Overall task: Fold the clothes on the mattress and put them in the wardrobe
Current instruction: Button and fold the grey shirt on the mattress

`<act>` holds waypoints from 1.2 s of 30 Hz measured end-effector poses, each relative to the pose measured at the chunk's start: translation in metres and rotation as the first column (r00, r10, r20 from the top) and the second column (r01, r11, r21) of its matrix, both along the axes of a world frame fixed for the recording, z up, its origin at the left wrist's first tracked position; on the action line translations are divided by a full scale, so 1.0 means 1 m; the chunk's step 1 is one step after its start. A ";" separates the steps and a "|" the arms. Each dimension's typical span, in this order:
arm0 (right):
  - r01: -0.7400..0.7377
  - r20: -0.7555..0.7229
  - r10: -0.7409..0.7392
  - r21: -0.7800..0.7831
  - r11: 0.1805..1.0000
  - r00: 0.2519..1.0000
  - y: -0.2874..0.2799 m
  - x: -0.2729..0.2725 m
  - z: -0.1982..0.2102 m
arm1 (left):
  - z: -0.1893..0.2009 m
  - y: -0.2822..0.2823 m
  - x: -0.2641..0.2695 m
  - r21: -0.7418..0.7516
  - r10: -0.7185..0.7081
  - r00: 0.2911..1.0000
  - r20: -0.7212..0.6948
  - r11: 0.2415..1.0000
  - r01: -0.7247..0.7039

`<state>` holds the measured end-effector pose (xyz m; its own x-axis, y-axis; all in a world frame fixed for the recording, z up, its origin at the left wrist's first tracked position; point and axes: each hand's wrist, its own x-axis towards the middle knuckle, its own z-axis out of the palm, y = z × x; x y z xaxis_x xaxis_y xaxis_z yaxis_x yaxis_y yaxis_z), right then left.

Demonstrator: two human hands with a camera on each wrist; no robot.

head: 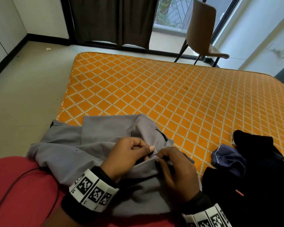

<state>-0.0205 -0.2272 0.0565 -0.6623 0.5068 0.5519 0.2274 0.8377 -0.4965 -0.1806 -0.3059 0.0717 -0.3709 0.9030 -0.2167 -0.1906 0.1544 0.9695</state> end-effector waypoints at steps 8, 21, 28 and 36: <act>-0.038 0.033 0.036 0.051 0.998 0.999 -0.009 0.008 -0.021 | 0.000 -0.002 0.001 0.015 -0.013 0.999 0.047 1.000 0.013; 0.064 0.037 -0.071 0.167 0.984 0.997 -0.001 0.005 -0.013 | -0.010 0.001 -0.002 -0.071 -0.078 0.966 -0.246 0.996 0.063; 0.044 0.029 -0.050 0.187 0.981 0.998 0.001 0.006 -0.014 | -0.015 0.002 -0.004 -0.056 -0.082 0.967 -0.240 0.996 0.071; -0.025 0.028 0.022 0.131 0.991 0.999 0.003 0.011 -0.017 | -0.013 0.001 -0.008 -0.004 -0.082 0.974 -0.212 0.997 0.083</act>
